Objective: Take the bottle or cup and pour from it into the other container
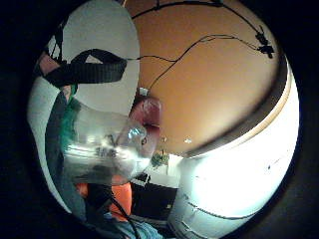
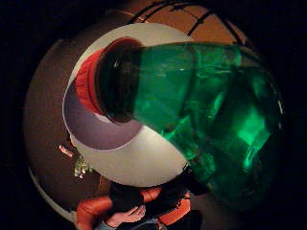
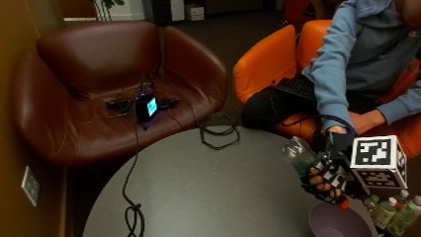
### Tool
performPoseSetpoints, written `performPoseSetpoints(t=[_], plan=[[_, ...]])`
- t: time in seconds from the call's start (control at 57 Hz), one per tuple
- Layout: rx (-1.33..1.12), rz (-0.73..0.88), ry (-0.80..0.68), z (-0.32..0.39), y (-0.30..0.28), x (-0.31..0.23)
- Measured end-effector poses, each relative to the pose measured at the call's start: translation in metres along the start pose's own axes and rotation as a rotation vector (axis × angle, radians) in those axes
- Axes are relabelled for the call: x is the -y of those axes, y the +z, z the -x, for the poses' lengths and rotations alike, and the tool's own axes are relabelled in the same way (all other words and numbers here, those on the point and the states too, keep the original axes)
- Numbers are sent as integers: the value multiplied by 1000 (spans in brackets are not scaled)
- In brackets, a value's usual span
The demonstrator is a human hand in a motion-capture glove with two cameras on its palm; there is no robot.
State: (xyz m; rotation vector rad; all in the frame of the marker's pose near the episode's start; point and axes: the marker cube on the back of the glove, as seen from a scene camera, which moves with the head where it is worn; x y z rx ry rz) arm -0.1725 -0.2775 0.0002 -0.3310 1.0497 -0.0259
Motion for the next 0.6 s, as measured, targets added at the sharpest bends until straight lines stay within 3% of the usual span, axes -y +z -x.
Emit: performPoseSetpoints(t=[0.596], plan=[[47, -28, -19, 5, 9, -24]])
